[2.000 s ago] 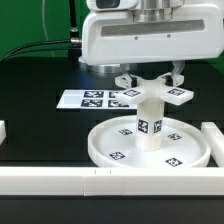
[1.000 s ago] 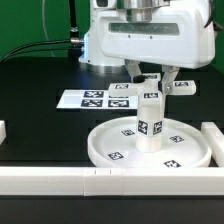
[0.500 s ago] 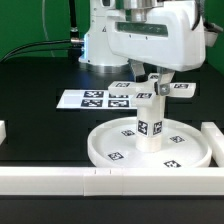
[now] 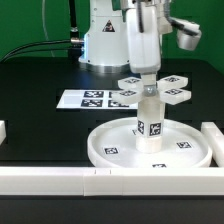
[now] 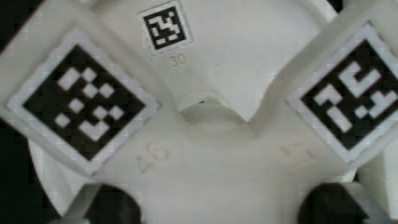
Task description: Assemble round table
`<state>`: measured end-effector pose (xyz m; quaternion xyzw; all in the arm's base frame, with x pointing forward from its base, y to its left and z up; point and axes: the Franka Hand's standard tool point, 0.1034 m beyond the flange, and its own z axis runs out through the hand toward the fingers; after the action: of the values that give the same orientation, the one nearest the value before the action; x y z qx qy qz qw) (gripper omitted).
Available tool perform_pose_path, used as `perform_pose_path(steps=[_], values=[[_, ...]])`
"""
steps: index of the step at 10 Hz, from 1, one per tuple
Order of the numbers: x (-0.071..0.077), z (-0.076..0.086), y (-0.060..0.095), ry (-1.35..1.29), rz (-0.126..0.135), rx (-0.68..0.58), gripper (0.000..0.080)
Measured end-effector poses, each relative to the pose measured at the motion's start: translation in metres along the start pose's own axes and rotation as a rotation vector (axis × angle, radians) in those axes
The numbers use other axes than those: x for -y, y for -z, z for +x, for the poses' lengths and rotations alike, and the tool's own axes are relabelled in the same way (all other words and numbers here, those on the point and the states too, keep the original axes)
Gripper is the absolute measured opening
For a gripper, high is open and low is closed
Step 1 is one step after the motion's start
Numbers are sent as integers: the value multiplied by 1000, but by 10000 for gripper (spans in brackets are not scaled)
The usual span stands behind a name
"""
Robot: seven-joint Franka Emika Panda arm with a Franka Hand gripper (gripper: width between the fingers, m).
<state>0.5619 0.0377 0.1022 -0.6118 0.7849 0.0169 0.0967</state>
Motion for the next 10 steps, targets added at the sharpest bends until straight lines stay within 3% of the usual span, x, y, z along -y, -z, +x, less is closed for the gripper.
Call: perform_pose_path(steps=[2,4,5,7,8,10], values=[[1,0,0,-129,4,14,442],[-1,-2,-2,-152,1,15,613],[0,-1,0,-119,1,18,613],[4,-8,23,-59,-4,48,646],[6,-10,27,-24,6,55,646],[3,-9,22,-22,-4,51,649]])
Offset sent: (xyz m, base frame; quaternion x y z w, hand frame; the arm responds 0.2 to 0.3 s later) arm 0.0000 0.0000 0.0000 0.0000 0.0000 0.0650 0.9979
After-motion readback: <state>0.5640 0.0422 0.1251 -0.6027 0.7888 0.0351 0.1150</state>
